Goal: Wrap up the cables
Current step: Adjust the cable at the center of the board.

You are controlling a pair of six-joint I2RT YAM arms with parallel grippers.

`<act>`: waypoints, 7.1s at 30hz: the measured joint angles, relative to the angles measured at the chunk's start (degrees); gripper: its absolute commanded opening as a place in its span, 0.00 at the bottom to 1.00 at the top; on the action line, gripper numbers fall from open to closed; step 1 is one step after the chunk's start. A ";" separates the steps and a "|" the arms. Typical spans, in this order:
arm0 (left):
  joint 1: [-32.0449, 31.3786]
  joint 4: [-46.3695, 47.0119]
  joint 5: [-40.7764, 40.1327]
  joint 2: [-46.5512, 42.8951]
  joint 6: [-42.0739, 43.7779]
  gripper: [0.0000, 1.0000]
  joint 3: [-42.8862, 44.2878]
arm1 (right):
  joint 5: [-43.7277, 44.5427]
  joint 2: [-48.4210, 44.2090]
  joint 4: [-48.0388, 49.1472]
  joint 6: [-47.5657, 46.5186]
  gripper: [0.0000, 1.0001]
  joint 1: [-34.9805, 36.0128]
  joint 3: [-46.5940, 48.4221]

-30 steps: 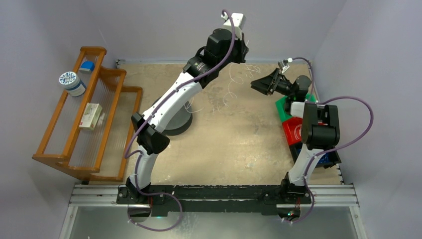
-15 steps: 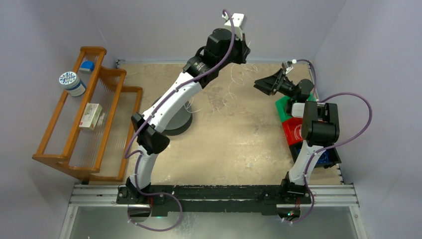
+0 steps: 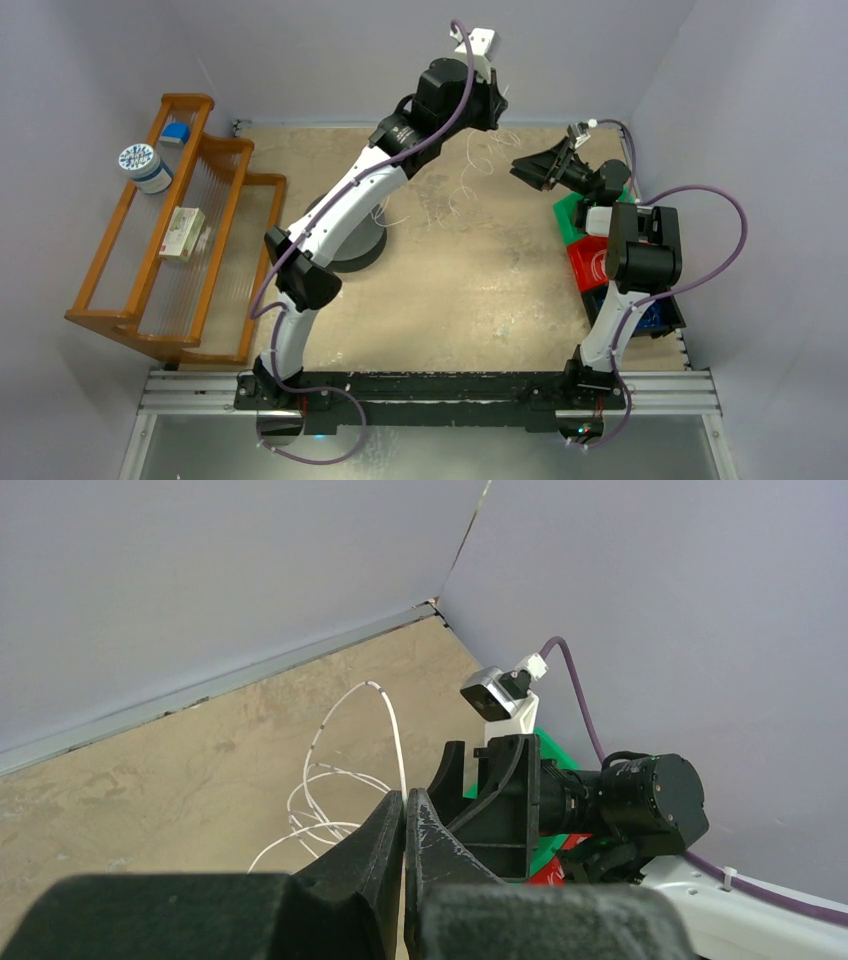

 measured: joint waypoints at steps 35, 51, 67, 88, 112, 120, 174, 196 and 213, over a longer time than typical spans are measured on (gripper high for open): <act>-0.72 -1.14 0.81 0.02 0.00 0.00 1.64 | 1.33 2.56 4.59 3.78 0.40 2.69 1.07; -0.76 -1.22 0.17 0.02 0.92 0.00 0.35 | -0.09 2.73 6.03 10.47 0.05 0.68 3.28; -0.50 -2.14 -2.60 -0.33 1.55 0.00 -5.20 | -0.07 -2.56 6.03 7.87 0.01 -2.25 3.37; 0.44 -2.14 0.37 -2.67 1.51 0.00 -6.88 | -3.15 -5.25 3.45 0.57 0.02 2.40 4.31; 0.44 -1.97 0.35 -2.78 1.31 0.00 -12.20 | -1.73 -2.82 6.08 11.08 0.01 0.57 4.04; 0.44 -1.70 0.37 -2.78 0.87 0.00 -12.66 | -1.03 -2.82 6.12 14.01 0.01 0.59 3.76; 2.45 0.33 7.89 0.37 -1.60 0.00 -14.38 | -6.47 -5.60 4.79 10.80 0.46 -2.62 2.89; -0.11 0.07 3.87 0.11 8.70 0.00 -14.99 | 24.35 -29.97 -79.10 -94.47 0.62 5.81 21.09; -1.42 0.02 9.11 -4.07 10.16 0.00 -18.32 | 26.86 -27.47 -86.36 -104.30 0.29 9.42 18.49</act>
